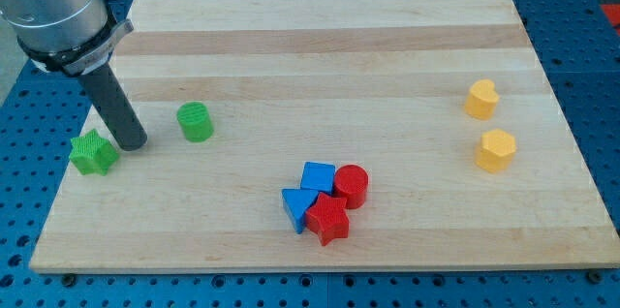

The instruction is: Slide the green star towards the bottom left

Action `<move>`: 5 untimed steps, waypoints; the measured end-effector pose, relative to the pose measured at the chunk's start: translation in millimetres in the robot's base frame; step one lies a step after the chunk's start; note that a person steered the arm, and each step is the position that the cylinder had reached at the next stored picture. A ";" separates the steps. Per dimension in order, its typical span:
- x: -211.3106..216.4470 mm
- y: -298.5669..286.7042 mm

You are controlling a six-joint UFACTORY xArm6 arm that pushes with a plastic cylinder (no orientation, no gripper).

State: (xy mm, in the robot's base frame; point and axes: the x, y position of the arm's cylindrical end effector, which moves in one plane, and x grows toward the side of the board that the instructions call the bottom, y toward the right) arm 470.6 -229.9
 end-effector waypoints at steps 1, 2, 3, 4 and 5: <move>-15.9 -0.4; -22.0 -17.6; -12.6 -30.3; 7.3 -30.3; 24.9 -30.3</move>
State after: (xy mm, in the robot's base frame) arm 495.5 -260.1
